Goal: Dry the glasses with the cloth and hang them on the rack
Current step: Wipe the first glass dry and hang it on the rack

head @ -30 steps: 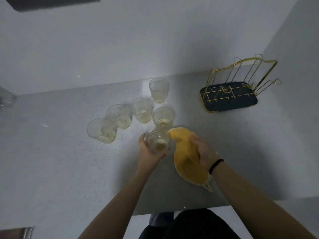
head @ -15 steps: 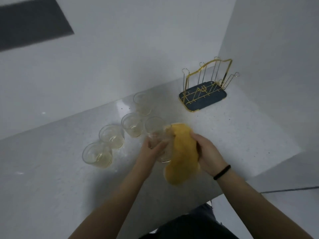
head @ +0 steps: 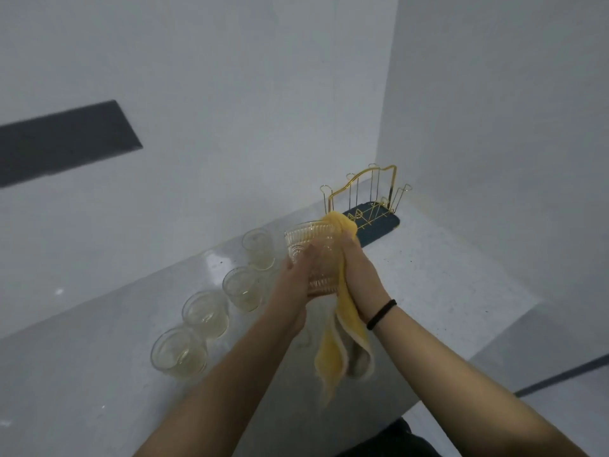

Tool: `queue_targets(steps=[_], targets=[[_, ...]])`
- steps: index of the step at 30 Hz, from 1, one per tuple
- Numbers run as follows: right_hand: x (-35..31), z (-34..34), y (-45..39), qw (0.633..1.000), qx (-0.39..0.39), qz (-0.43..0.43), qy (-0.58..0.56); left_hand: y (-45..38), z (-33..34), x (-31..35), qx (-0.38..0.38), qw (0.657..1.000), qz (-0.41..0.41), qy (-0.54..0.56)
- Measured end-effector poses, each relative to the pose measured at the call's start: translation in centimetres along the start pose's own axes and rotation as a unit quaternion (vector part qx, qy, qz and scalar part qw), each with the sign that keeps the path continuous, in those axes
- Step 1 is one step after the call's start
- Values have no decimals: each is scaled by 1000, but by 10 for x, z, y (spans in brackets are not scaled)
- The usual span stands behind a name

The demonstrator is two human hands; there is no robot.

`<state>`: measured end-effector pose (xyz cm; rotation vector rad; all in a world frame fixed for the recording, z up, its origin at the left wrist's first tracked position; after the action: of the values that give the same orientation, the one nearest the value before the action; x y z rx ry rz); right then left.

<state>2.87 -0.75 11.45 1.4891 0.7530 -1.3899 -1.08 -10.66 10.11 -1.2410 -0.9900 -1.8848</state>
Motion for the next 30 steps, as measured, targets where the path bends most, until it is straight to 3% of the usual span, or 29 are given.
queue_targets(steps=[5, 8, 12, 18, 23, 28, 30], targets=[[-10, 32, 40, 984, -47, -152, 81, -12, -7, 7, 12, 1000, 0, -21], [-19, 22, 19, 992, -12, -103, 71, -10, -6, 1, 17, 999, -40, -5], [-20, 0, 0, 999, 22, 46, -8, -10, 0, 5, -1, 1000, 0, 18], [-17, 25, 28, 982, -23, -130, 134, -9, -12, 6, 25, 999, -13, -36], [-27, -1, -10, 992, 27, -6, 120, -2, 4, 1, -53, 997, -19, 44], [-18, 27, 32, 980, -16, -136, 146, -9, -7, 15, -59, 997, -35, 38], [-17, 23, 24, 986, 8, -106, 130, -3, -3, 18, -62, 997, -33, 30]])
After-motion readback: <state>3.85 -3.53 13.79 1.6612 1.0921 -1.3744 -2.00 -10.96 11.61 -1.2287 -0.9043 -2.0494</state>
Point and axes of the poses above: each hand's wrist, its own y-axis away from the middle knuckle, its own z-axis out of the palm, x = y × z, the point moved 6 cm from there along -y, towards the middle knuckle, and after that the axes turned 4 degrees about -x, right-handed, at the moved point
